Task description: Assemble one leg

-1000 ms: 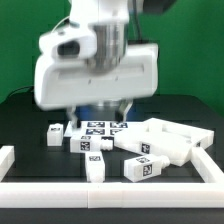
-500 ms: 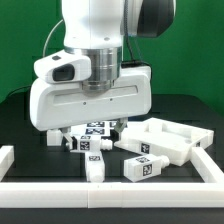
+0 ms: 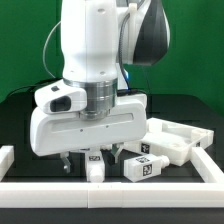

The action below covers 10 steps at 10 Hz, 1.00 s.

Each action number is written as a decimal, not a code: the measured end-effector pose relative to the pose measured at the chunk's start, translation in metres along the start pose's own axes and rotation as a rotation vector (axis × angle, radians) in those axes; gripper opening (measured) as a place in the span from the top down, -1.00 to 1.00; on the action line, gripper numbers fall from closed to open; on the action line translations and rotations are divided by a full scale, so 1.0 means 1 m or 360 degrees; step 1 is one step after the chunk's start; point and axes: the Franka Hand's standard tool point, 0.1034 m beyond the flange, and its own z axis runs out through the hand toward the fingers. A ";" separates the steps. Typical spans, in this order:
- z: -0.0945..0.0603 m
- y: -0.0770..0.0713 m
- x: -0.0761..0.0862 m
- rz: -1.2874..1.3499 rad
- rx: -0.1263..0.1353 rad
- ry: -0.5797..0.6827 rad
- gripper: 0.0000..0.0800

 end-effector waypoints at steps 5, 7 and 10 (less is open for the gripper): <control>0.001 0.000 -0.001 0.0000 0.0001 -0.0003 0.30; 0.001 0.001 -0.016 0.0026 -0.0014 0.0005 0.30; 0.004 0.048 -0.062 -0.0031 -0.0065 -0.0008 0.30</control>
Offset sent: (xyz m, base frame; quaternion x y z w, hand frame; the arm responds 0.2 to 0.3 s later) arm 0.0000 0.0000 0.0000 0.0000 0.0000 0.0000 1.0000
